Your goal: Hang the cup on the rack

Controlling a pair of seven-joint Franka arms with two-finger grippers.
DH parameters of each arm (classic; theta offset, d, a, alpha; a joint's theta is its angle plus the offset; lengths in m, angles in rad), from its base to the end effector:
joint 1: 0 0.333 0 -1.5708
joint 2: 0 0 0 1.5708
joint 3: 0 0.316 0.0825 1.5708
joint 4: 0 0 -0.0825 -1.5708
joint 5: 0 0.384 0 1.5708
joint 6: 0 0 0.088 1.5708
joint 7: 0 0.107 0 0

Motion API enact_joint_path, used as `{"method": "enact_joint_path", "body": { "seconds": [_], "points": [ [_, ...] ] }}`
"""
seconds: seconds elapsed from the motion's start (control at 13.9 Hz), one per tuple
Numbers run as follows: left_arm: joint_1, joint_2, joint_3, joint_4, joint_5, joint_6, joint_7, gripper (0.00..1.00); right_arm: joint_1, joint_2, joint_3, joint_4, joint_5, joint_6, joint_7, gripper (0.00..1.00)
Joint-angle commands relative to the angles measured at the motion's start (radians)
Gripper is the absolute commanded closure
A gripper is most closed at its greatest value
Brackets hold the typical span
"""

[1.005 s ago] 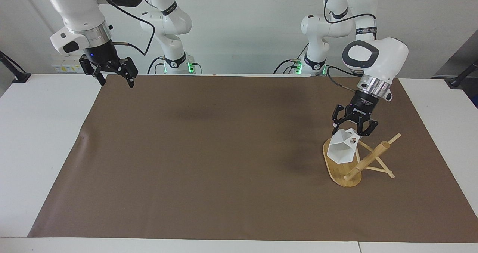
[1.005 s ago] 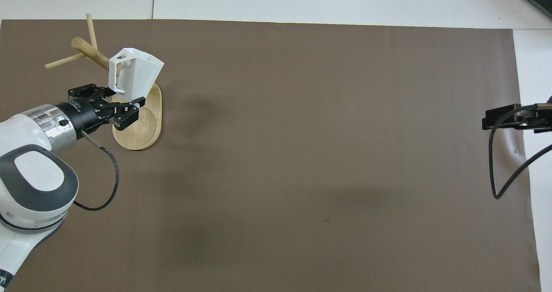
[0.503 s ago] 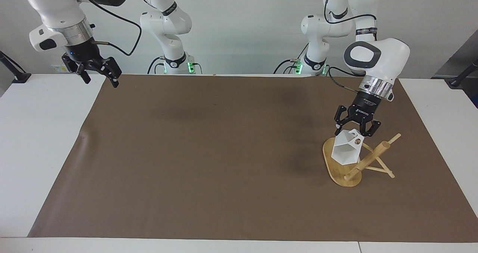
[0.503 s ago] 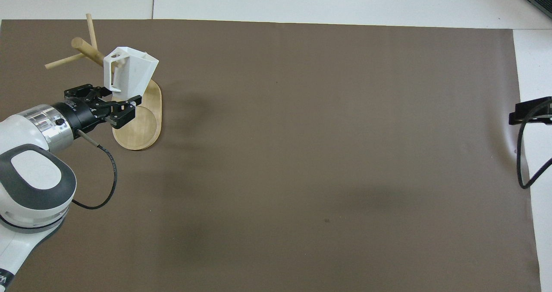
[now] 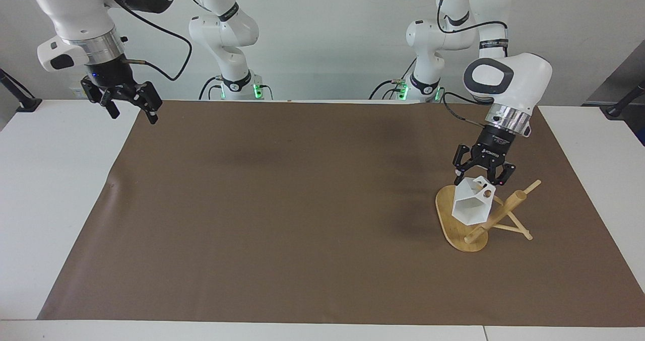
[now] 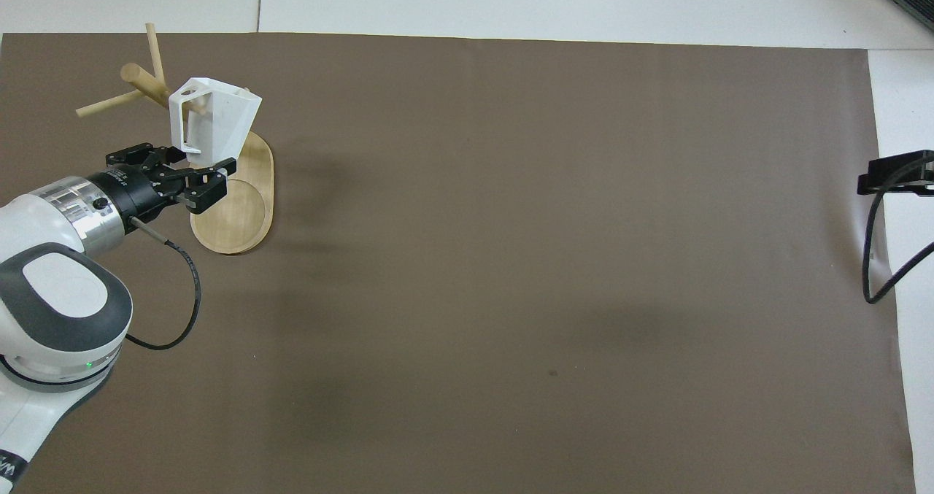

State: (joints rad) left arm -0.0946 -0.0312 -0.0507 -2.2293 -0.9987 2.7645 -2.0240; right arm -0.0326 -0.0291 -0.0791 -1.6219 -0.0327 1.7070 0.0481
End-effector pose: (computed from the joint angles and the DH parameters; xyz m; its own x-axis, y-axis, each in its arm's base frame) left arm 0.5515 -0.0448 0.4340 -0.6751 0.2459 -0.6955 0.4503 0.8842 -0.1245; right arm 0.5547 -0.0660 0.6290 0.9813 -0.1542 0.1151 -0.1580 -0.9871 0.0249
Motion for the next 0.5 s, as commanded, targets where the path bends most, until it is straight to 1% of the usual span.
{"method": "enact_joint_path", "body": {
  "seconds": [0.0, 0.14, 0.22, 0.29, 0.43],
  "points": [
    [0.004, 0.016, -0.006, 0.019, -0.012, 0.021, -0.016, 1.00, -0.003, -0.026, 0.009, -0.055, 0.008, 0.055, -0.002, 0.00],
    [0.004, 0.016, -0.006, 0.019, -0.012, 0.029, -0.015, 1.00, -0.003, -0.029, 0.010, -0.061, 0.013, 0.056, -0.002, 0.00],
    [0.000, 0.016, -0.005, 0.019, -0.011, 0.033, -0.004, 0.63, -0.003, -0.031, 0.012, -0.065, 0.014, 0.056, -0.004, 0.00],
    [0.001, 0.016, -0.005, 0.019, -0.011, 0.038, -0.013, 0.01, -0.003, -0.035, 0.012, -0.072, 0.014, 0.056, -0.004, 0.00],
    [0.004, 0.016, -0.005, 0.023, -0.009, 0.037, -0.015, 0.00, -0.003, -0.038, 0.012, -0.079, 0.022, 0.054, -0.004, 0.00]
  ]
}}
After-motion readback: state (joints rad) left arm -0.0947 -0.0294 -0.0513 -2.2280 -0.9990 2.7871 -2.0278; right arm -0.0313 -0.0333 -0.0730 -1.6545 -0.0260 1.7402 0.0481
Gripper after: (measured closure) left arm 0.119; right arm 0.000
